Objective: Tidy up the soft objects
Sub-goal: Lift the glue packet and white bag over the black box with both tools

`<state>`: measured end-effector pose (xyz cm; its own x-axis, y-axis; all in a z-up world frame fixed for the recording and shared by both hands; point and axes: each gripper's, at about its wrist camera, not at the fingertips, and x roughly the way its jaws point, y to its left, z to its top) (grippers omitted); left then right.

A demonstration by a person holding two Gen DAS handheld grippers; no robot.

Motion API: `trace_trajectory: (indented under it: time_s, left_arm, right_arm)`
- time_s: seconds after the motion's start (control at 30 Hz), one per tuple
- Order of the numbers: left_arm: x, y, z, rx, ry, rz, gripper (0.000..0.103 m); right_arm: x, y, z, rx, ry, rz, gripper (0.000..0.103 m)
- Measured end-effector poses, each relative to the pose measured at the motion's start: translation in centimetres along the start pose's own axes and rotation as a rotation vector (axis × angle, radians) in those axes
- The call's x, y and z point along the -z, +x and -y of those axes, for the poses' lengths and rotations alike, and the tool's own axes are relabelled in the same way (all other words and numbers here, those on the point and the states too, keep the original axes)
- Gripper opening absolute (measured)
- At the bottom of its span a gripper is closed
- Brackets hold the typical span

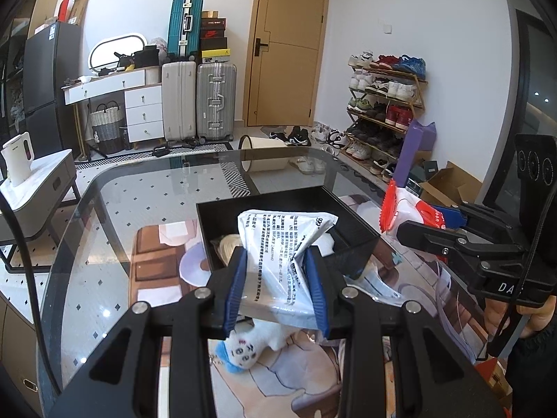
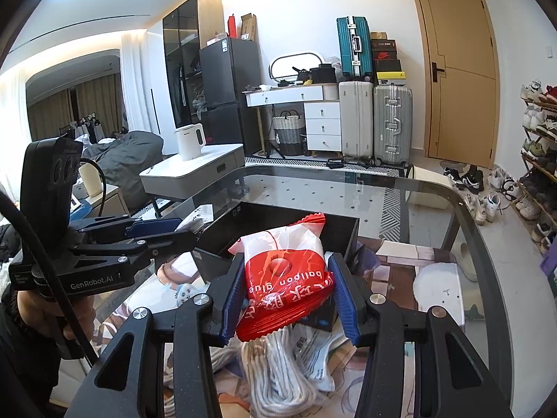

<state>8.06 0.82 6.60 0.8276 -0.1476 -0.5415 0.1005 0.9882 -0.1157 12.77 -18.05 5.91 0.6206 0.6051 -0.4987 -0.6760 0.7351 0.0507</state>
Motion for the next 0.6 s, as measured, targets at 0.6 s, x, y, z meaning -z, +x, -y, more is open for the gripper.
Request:
trace_trajectory:
  time_s: [0.6]
  left_arm:
    - [-2.3, 2.8, -0.8, -0.042, -0.002, 0.019, 0.033]
  right_arm:
    - [-1.9, 3.0, 1.4, 0.014, -0.009, -0.025, 0.047]
